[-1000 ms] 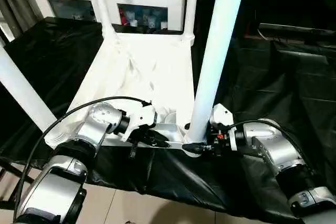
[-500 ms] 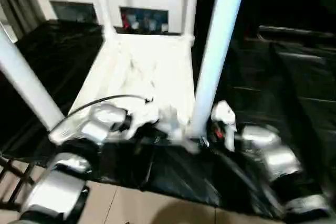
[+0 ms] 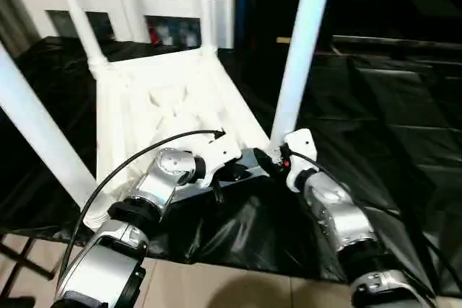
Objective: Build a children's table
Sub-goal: Rotate leg to tighten
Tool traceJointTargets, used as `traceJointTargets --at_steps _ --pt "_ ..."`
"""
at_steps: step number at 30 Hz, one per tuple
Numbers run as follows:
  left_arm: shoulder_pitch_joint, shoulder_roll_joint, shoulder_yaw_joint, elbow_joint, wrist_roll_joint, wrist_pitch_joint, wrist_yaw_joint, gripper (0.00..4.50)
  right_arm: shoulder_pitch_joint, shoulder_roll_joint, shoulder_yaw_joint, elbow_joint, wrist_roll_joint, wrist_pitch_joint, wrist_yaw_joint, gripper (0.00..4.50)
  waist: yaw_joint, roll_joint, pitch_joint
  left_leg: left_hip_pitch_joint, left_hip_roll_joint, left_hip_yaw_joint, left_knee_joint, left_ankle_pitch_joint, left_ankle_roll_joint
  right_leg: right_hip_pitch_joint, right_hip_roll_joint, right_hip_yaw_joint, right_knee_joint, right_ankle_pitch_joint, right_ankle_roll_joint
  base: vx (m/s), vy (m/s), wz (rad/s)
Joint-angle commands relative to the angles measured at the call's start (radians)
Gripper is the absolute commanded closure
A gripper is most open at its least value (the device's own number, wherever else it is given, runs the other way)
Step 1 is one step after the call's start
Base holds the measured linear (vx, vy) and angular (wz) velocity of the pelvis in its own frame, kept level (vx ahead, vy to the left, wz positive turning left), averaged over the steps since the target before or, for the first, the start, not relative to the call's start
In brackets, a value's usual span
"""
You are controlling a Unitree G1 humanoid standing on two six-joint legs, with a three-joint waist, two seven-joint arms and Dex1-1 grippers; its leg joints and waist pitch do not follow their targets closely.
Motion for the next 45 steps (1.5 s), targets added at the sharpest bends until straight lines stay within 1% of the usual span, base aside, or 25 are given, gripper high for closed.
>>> traceJointTargets --at_steps 1,3,4,6,9,10,11,13,15,16,17,20,26,30,32,34,36,37,38,39,41,42,43,44,45 --pt "0.034 -0.004 -0.049 0.021 -0.012 -0.048 -0.067 4.50 0.014 -0.013 0.082 -0.058 0.036 -0.004 0.169 0.66 0.006 -0.009 -0.035 -0.003 0.061 -0.019 -0.077 -0.219 0.078 0.022 -0.093 0.058 -0.087 -0.219 -0.223 0.061 -0.018 0.11" --pt "0.037 0.023 -0.051 0.013 -0.026 -0.071 -0.124 4.50 0.030 -0.063 0.105 -0.081 0.043 -0.001 0.262 0.35 0.005 -0.014 -0.042 -0.018 0.059 -0.019 -0.072 -0.137 0.113 0.038 -0.092 0.053 -0.072 -0.107 -0.245 0.056 -0.019 0.07" --pt "0.038 0.041 -0.055 0.014 -0.026 -0.084 -0.151 4.50 0.043 -0.093 0.121 -0.098 0.049 -0.001 0.330 0.35 0.008 -0.012 -0.043 -0.018 0.058 -0.018 -0.070 -0.117 0.123 0.038 -0.093 0.052 -0.071 -0.083 -0.248 0.000 0.000 0.00" --pt "0.038 0.057 -0.055 0.015 -0.031 -0.100 -0.187 4.50 0.056 -0.124 0.140 -0.116 0.056 -0.005 0.407 0.35 0.017 -0.009 -0.050 -0.021 0.062 -0.015 -0.064 -0.049 0.153 0.044 -0.090 0.048 -0.055 0.039 -0.268 0.000 0.000 0.00" --pt "0.041 0.075 -0.048 0.006 -0.051 -0.105 -0.254 4.50 0.067 -0.161 0.157 -0.141 0.076 0.013 0.507 0.35 0.029 -0.011 -0.057 -0.023 0.063 -0.013 -0.053 0.022 0.188 0.043 -0.085 0.042 -0.035 0.188 -0.285 0.000 0.000 0.00" --pt "0.041 0.084 -0.047 0.005 -0.058 -0.109 -0.284 4.50 0.067 -0.177 0.166 -0.149 0.084 0.022 0.548 0.35 0.031 -0.011 -0.056 -0.024 0.063 -0.012 -0.053 0.024 0.195 0.042 -0.086 0.041 -0.035 0.198 -0.287 0.000 0.000 0.00" --pt "0.039 0.097 -0.051 0.007 -0.066 -0.119 -0.331 4.50 0.062 -0.196 0.175 -0.151 0.088 0.026 0.594 0.35 0.033 -0.009 -0.053 -0.022 0.065 -0.012 -0.054 0.005 0.198 0.039 -0.087 0.040 -0.038 0.173 -0.290 0.000 0.000 0.00" --pt "0.036 0.109 -0.058 0.011 -0.065 -0.128 -0.368 4.50 0.051 -0.206 0.180 -0.142 0.088 0.025 0.623 0.69 0.036 -0.010 -0.052 -0.021 0.068 -0.012 -0.057 -0.025 0.186 0.038 -0.090 0.039 -0.042 0.111 -0.288 0.000 0.000 0.00" --pt "0.028 0.128 -0.074 0.024 -0.065 -0.147 -0.422 4.50 0.029 -0.223 0.191 -0.130 0.095 0.035 0.671 0.74 0.038 -0.009 -0.049 -0.017 0.069 -0.012 -0.061 -0.063 0.157 0.035 -0.089 0.040 -0.048 0.028 -0.284 0.000 0.000 0.00" --pt "0.028 0.128 -0.074 0.024 -0.065 -0.147 -0.422 4.50 0.029 -0.223 0.191 -0.130 0.095 0.035 0.671 0.74 0.038 -0.009 -0.048 -0.016 0.069 -0.011 -0.062 -0.072 0.150 0.035 -0.089 0.040 -0.050 0.013 -0.284 0.000 0.000 0.00" --pt "0.024 0.133 -0.078 0.027 -0.065 -0.148 -0.436 4.50 0.021 -0.226 0.195 -0.125 0.095 0.038 0.682 1.11 0.040 -0.007 -0.046 -0.014 0.072 -0.012 -0.065 -0.092 0.131 0.033 -0.090 0.042 -0.051 -0.013 -0.282 0.000 0.000 0.00" --pt "0.008 0.139 -0.082 0.045 -0.065 -0.165 -0.467 4.50 0.000 -0.230 0.201 -0.115 0.095 0.045 0.715 1.17 0.041 -0.008 -0.046 -0.013 0.071 -0.012 -0.066 -0.099 0.110 0.033 -0.089 0.043 -0.050 -0.017 -0.283 0.000 0.000 0.00" --pt "-0.012 0.141 -0.075 0.068 -0.070 -0.173 -0.494 4.50 -0.008 -0.234 0.212 -0.114 0.098 0.064 0.759 1.73 0.046 -0.008 -0.050 -0.015 0.068 -0.011 -0.060 -0.070 0.119 0.037 -0.091 0.043 -0.043 0.046 -0.289 0.000 0.000 0.00" --pt "-0.012 0.138 -0.065 0.073 -0.084 -0.162 -0.490 4.50 0.002 -0.223 0.206 -0.111 0.105 0.075 0.737 1.77 0.049 -0.010 -0.050 -0.017 0.067 -0.010 -0.059 -0.065 0.122 0.037 -0.091 0.041 -0.043 0.042 -0.285 0.000 0.000 0.00" --pt "-0.012 0.135 -0.062 0.075 -0.080 -0.153 -0.468 4.50 0.008 -0.211 0.193 -0.103 0.102 0.071 0.696 1.79 0.050 -0.009 -0.048 -0.017 0.068 -0.010 -0.061 -0.075 0.113 0.036 -0.092 0.041 -0.047 0.009 -0.280 0.000 0.000 0.00" --pt "-0.019 0.124 -0.056 0.086 -0.059 -0.129 -0.383 4.50 0.014 -0.184 0.171 -0.075 0.068 0.048 0.578 1.80 0.050 -0.009 -0.046 -0.015 0.069 -0.011 -0.064 -0.097 0.096 0.033 -0.091 0.042 -0.050 -0.036 -0.271 0.000 0.000 0.00" --pt "-0.027 0.107 -0.044 0.098 -0.051 -0.083 -0.313 4.50 0.018 -0.153 0.146 -0.052 0.047 0.047 0.469 1.80 0.043 -0.010 -0.036 -0.009 0.065 -0.012 -0.072 -0.171 0.054 0.026 -0.092 0.044 -0.067 -0.183 -0.248 0.000 0.000 0.00" --pt "-0.029 0.091 -0.035 0.099 -0.051 -0.057 -0.271 4.50 0.017 -0.128 0.127 -0.032 0.031 0.055 0.377 1.80 0.041 -0.010 -0.035 -0.007 0.064 -0.013 -0.073 -0.190 0.044 0.024 -0.093 0.046 -0.071 -0.228 -0.239 -0.052 -0.005 0.01" --pt "-0.027 0.059 -0.026 0.089 -0.049 -0.014 -0.203 4.50 0.015 -0.076 0.091 -0.007 0.022 0.078 0.234 1.81 0.034 -0.011 -0.032 -0.005 0.064 -0.016 -0.077 -0.209 0.024 0.021 -0.094 0.048 -0.077 -0.298 -0.223 -0.052 -0.005 0.01" --pt "-0.026 0.046 -0.024 0.084 -0.047 0.000 -0.177 4.50 0.015 -0.055 0.078 0.001 0.019 0.088 0.182 1.81 0.024 -0.013 -0.028 -0.008 0.062 -0.021 -0.081 -0.238 0.008 0.020 -0.095 0.047 -0.084 -0.376 -0.200 -0.052 0.002 -0.05" --pt "-0.023 0.027 -0.021 0.076 -0.045 0.022 -0.142 4.50 0.016 -0.026 0.065 0.009 0.019 0.102 0.125 1.81 0.013 -0.014 -0.025 -0.016 0.059 -0.030 -0.088 -0.260 -0.002 0.024 -0.093 0.044 -0.090 -0.456 -0.159 0.000 0.000 0.00" --pt "-0.018 0.001 -0.019 0.068 -0.047 0.044 -0.104 4.50 0.015 0.010 0.063 0.017 0.010 0.102 0.065 1.81 0.011 -0.011 -0.027 -0.013 0.058 -0.031 -0.087 -0.275 0.001 0.021 -0.096 0.047 -0.096 -0.479 -0.143 0.000 0.000 0.00" --pt "-0.018 0.001 -0.019 0.068 -0.047 0.044 -0.104 4.50 0.015 0.010 0.063 0.017 0.010 0.102 0.065 1.81 0.008 -0.012 -0.026 -0.010 0.059 -0.030 -0.087 -0.284 0.002 0.016 -0.095 0.049 -0.098 -0.482 -0.143 0.000 0.000 0.00" --pt "-0.012 -0.026 -0.021 0.057 -0.041 0.059 -0.058 4.50 0.009 0.055 0.061 0.030 0.001 0.104 -0.005 1.81 0.005 -0.011 -0.026 -0.004 0.058 -0.030 -0.086 -0.298 0.005 0.011 -0.093 0.050 -0.100 -0.482 -0.146 0.000 0.000 0.00" --pt "-0.011 -0.028 -0.021 0.056 -0.041 0.060 -0.056 4.50 0.008 0.059 0.062 0.031 0.000 0.103 -0.010 1.81 0.002 -0.011 -0.026 -0.004 0.058 -0.029 -0.086 -0.303 0.005 0.008 -0.093 0.053 -0.101 -0.471 -0.151 0.000 0.000 0.00"
